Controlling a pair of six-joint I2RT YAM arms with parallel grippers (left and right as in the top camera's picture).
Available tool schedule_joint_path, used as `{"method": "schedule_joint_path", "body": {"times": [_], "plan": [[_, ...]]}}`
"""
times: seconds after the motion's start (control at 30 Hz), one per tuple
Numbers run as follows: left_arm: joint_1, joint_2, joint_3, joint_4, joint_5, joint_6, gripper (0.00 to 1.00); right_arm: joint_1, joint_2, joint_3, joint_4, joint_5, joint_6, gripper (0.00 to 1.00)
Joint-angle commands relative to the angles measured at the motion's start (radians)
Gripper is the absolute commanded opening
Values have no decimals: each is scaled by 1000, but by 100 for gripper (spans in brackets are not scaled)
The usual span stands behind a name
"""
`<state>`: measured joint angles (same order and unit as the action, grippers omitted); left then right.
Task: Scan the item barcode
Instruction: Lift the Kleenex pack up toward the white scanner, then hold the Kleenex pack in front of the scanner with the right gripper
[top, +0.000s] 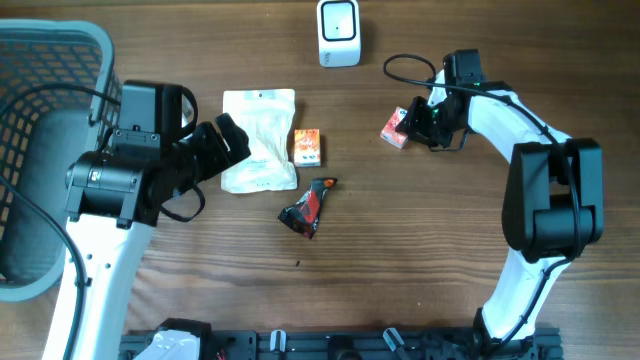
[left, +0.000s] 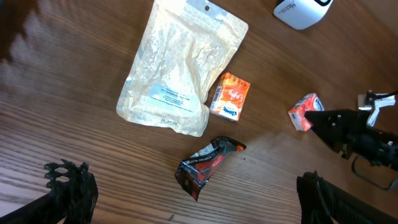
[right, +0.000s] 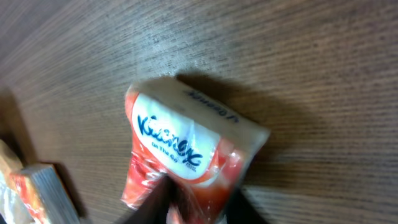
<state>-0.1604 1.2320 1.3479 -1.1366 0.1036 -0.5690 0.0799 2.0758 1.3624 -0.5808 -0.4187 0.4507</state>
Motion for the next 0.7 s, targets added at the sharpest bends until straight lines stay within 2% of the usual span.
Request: {"method": "schedule_joint_path", "body": {"times": [0.0, 0.07, 0.33, 0.47, 0.5, 0.57, 0.67], "plan": [[5, -2, 9, 2, 11, 15, 100, -1, 13, -13, 16, 28, -6, 5], [5, -2, 9, 2, 11, 15, 100, -1, 13, 16, 6, 18, -16, 5], [5, -2, 9, 2, 11, 15, 100, 0, 11, 312, -42, -312, -296, 5], [5, -2, 9, 2, 11, 15, 100, 0, 11, 360, 56, -718, -446, 5], [5, -2, 9, 2, 11, 15, 100, 0, 11, 360, 65, -761, -459, 5], [5, -2, 9, 2, 11, 15, 100, 2, 11, 360, 87, -784, -420, 4], [5, -2, 9, 2, 11, 15, 100, 3, 11, 360, 165, -740, -231, 5]]}}
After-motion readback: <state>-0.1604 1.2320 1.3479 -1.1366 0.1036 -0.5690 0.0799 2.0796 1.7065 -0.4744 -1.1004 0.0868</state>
